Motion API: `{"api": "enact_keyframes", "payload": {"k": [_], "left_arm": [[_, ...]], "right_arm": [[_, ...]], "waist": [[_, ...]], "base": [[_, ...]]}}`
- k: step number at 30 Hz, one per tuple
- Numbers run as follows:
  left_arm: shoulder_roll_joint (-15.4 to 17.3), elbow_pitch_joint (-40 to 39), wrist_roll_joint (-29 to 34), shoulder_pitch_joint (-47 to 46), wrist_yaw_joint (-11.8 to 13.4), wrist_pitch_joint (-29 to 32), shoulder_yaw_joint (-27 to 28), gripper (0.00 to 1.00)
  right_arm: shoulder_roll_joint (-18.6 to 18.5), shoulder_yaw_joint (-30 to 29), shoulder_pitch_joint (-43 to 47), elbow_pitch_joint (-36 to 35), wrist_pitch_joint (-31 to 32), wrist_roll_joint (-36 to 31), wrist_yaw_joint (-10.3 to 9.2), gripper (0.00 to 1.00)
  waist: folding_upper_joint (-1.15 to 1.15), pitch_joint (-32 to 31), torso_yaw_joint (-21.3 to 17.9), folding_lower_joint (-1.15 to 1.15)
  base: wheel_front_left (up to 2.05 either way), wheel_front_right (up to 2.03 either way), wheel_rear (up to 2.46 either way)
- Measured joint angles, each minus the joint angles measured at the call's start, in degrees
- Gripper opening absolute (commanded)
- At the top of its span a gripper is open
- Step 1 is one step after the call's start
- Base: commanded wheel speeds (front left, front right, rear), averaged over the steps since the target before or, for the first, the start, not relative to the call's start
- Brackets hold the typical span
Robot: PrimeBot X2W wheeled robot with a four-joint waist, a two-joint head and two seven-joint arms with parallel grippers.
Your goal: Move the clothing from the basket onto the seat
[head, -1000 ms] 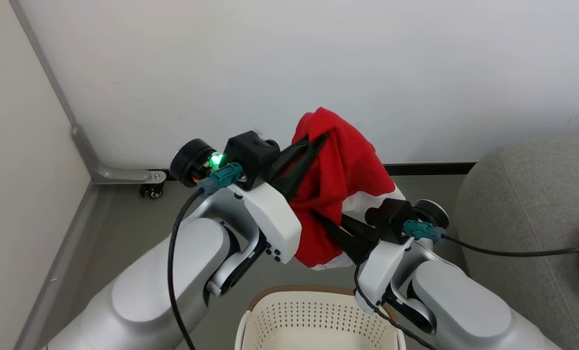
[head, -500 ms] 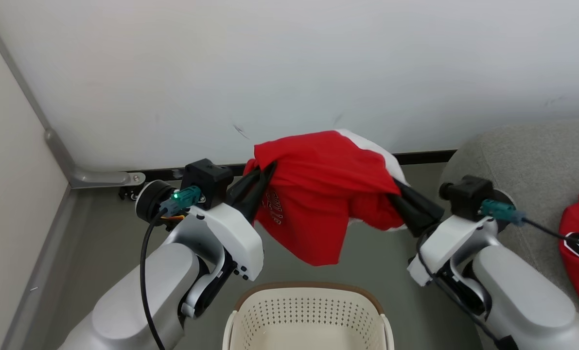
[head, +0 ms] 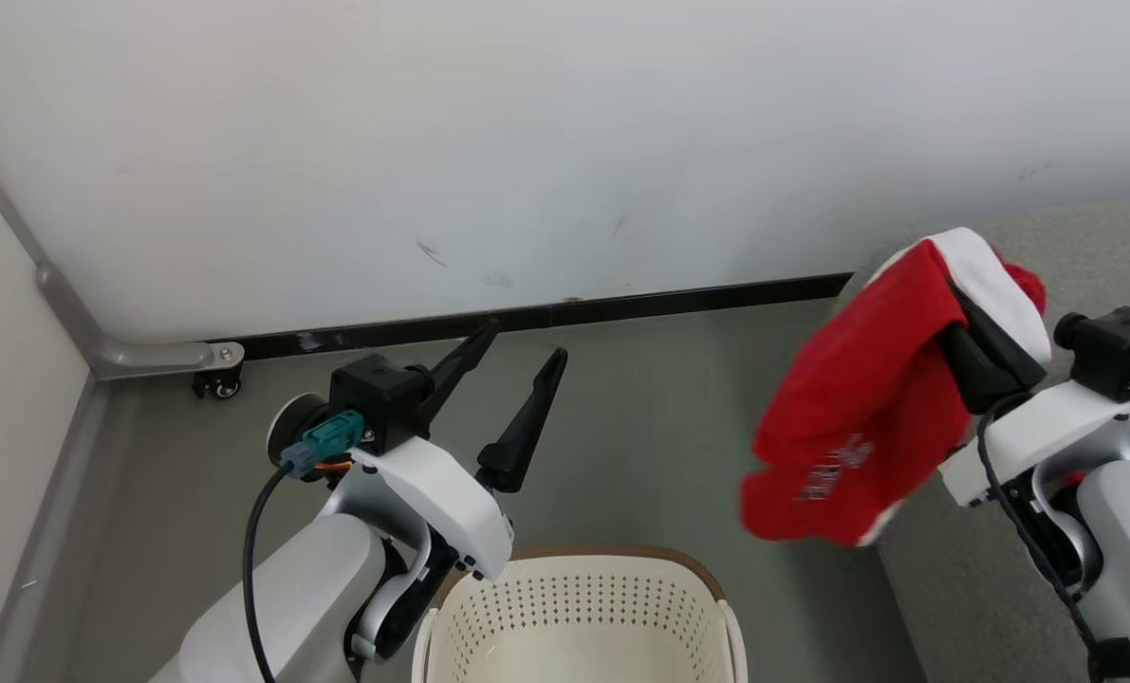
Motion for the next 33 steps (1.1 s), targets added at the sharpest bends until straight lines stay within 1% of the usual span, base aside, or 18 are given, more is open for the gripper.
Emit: {"api": "enact_keyframes", "payload": {"k": [6,13,18,21,22,29,33], "left_arm": [[-0.2,-0.9,-0.4,2.0,-1.0,-2.1,-0.6,1.00],[-0.5,-1.2,-0.4,4.1,-2.2,-3.6,-2.0,1.00],[-1.1,-1.0,-0.3,5.0,-3.5,-4.6,-3.5,1.00],[-2.1,-0.9,0.1,5.1,-4.5,-4.7,-5.2,1.00],[-2.1,-0.9,0.1,5.1,-4.5,-4.7,-5.2,1.00],[-3.9,-0.2,0.2,6.1,-6.6,-5.1,-8.0,1.00],[-4.9,0.1,0.2,6.2,-7.3,-5.2,-9.1,1.00]], "right_arm": [[-1.0,-6.4,3.4,-0.7,0.0,-0.6,0.00,0.00],[-0.9,-12.7,7.5,-2.4,0.0,-1.7,0.00,0.00],[-0.7,-15.2,9.4,-4.3,0.0,-3.2,0.00,0.00],[-0.6,-17.1,11.2,-5.9,0.0,-4.2,0.00,0.00],[-0.6,-17.1,11.2,-5.9,0.0,-4.2,0.00,0.00],[-0.4,-20.5,14.8,-8.0,0.0,-5.3,0.00,0.00],[0.1,-22.6,17.0,-9.3,0.0,-5.9,0.00,0.00]], "waist": [[0.00,0.0,-0.6,0.00],[0.00,-0.2,-1.6,0.00],[0.00,-0.4,-2.7,0.00],[0.00,-0.6,-3.8,0.00],[0.00,-0.6,-3.8,0.00],[0.00,-0.6,-6.3,0.00],[0.00,-0.6,-8.0,0.00]], "base": [[0.00,0.00,0.00],[0.00,0.00,0.00],[0.00,0.00,0.00],[0.00,0.00,0.00],[0.00,0.00,0.00],[0.00,0.00,0.00],[0.00,0.00,0.00]]}}
